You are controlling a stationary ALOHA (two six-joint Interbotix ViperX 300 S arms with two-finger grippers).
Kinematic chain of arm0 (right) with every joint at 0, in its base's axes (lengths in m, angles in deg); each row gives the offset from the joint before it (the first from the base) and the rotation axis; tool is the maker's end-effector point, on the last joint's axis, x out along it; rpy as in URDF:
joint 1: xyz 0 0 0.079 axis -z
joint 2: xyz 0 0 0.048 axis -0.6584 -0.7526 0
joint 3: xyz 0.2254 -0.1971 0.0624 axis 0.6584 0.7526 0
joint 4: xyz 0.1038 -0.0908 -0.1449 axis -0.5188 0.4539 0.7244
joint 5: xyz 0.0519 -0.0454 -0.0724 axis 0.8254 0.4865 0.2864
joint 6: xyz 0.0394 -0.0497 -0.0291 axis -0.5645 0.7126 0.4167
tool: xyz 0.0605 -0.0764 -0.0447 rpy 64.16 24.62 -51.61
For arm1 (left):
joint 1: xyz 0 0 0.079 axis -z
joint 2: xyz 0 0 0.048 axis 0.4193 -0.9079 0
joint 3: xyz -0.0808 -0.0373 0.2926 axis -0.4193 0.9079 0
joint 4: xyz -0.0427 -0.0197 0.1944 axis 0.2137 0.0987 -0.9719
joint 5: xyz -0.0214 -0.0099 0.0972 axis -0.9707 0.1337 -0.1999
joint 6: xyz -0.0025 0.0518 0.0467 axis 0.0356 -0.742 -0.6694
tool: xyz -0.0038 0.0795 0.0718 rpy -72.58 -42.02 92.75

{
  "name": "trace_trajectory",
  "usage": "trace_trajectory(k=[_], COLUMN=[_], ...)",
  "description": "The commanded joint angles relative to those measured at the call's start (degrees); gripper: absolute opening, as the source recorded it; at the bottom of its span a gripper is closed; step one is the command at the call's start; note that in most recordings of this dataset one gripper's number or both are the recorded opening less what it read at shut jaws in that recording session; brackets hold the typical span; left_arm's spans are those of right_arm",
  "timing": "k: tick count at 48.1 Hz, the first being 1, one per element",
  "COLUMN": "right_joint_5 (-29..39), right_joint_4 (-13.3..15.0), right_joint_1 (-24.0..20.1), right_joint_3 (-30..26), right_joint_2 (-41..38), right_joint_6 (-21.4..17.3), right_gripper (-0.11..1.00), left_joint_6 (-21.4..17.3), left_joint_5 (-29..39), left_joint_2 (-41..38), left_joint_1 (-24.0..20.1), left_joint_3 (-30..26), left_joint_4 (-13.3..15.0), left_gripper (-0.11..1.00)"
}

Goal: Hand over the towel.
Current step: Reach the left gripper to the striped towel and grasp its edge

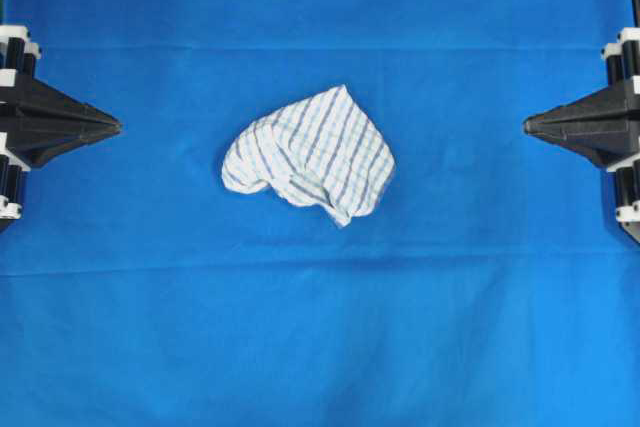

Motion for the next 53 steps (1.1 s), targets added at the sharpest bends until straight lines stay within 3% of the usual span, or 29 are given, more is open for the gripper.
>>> trace_trajectory(k=[1,14,26,31,37,42,45,53], right_joint_5=[0.18,2.46,3.34,3.52,3.78,4.04,4.13,4.04], right_joint_4=[0.09,0.18,0.09,0.09,0.09,0.09,0.09,0.09], right_joint_1=[0.09,0.62,0.79,0.97,1.05,1.14,1.14,1.05], right_joint_3=[-1.41,-2.37,-2.37,-2.37,-2.37,-2.11,-2.11,-1.93], right_joint_2=[-0.26,-0.53,-1.93,-2.37,-2.72,-3.16,-3.60,-4.83], right_joint_6=[0.70,0.70,0.44,0.35,0.18,0.00,-0.09,-0.18], right_gripper=[0.00,0.00,0.00,0.00,0.00,0.00,0.00,0.00], left_joint_6=[0.26,-0.26,0.53,0.53,0.53,0.53,0.53,0.62], left_joint_5=[0.09,0.35,3.87,5.27,9.32,12.13,12.66,12.57], left_joint_2=[-0.44,-5.36,-18.28,-24.61,-33.31,-40.17,-44.38,-54.32], left_joint_1=[-0.18,-2.55,-7.73,-8.00,-8.00,-8.26,-8.26,-8.26], left_joint_3=[-1.41,-4.48,-9.58,-12.13,-16.44,-19.07,-20.30,-23.29], left_joint_4=[1.05,1.05,1.05,1.14,1.23,1.14,1.23,1.23], left_gripper=[0.00,0.00,0.02,0.24,0.64,0.88,0.93,0.93])
